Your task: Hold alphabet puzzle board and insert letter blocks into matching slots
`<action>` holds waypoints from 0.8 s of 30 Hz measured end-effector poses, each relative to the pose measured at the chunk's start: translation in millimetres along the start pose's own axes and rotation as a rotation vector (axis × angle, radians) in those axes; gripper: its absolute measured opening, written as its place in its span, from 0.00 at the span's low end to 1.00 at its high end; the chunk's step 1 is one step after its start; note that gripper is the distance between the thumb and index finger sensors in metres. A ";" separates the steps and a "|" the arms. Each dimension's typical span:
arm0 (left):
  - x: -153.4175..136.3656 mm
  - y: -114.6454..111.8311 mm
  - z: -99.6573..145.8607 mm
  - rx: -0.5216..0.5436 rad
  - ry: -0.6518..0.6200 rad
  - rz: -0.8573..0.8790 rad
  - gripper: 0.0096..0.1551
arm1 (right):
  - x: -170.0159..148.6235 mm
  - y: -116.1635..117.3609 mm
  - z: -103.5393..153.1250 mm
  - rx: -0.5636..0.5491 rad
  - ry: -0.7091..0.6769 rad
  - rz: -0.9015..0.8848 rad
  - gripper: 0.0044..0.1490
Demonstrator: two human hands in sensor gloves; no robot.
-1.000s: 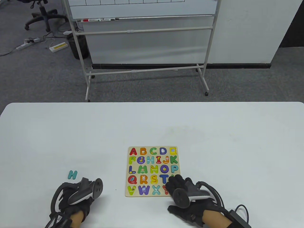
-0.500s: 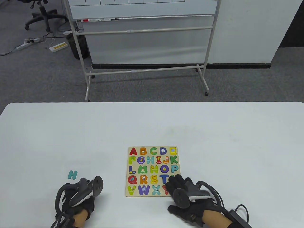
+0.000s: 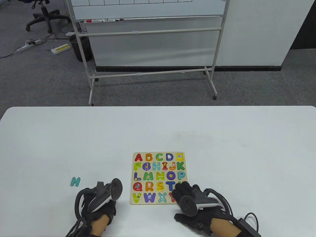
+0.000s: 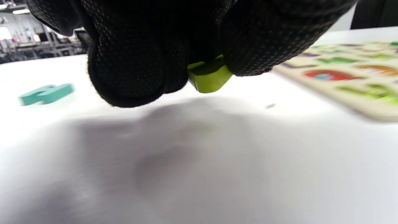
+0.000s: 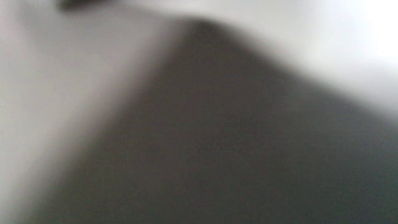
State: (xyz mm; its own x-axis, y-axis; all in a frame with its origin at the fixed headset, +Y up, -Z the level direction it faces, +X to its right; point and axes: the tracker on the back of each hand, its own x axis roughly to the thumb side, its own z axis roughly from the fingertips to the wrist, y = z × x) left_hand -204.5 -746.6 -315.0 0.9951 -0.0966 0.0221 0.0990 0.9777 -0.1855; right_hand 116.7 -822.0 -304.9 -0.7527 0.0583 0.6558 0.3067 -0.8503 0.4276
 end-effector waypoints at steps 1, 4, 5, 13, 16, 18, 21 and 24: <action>8.5 2.8 -1.1 -0.009 -0.010 0.033 0.29 | 0.0 0.0 -0.1 -0.001 0.001 0.001 0.60; 29.8 7.3 -6.3 -0.055 -0.033 0.152 0.29 | 0.1 -0.1 -0.1 -0.003 0.002 -0.001 0.60; 33.6 7.6 -7.8 -0.066 -0.035 0.171 0.29 | 0.1 -0.1 -0.1 -0.003 0.002 -0.001 0.60; 59.4 3.4 -24.7 -0.171 -0.007 0.229 0.29 | 0.1 -0.4 -0.1 -0.009 0.003 -0.005 0.60; 62.9 -1.2 -28.3 -0.204 0.002 0.256 0.29 | 0.0 -0.8 -0.1 -0.015 0.002 -0.009 0.59; 64.9 -0.6 -30.0 -0.186 0.005 0.220 0.29 | 0.0 -0.7 -0.2 -0.016 0.002 -0.009 0.59; 68.9 -0.4 -32.1 -0.196 0.017 0.192 0.29 | -0.2 -0.7 -0.3 -0.016 0.000 -0.011 0.59; 72.5 0.0 -33.6 -0.194 0.026 0.164 0.29 | -0.2 -0.7 -0.4 -0.016 -0.001 -0.011 0.59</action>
State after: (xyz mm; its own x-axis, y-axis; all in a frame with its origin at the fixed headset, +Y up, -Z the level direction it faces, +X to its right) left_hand -132.2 -759.8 -346.5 0.9974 0.0529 -0.0483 -0.0671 0.9267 -0.3698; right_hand 116.5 -821.7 -305.6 -0.7555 0.0685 0.6516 0.2889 -0.8578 0.4251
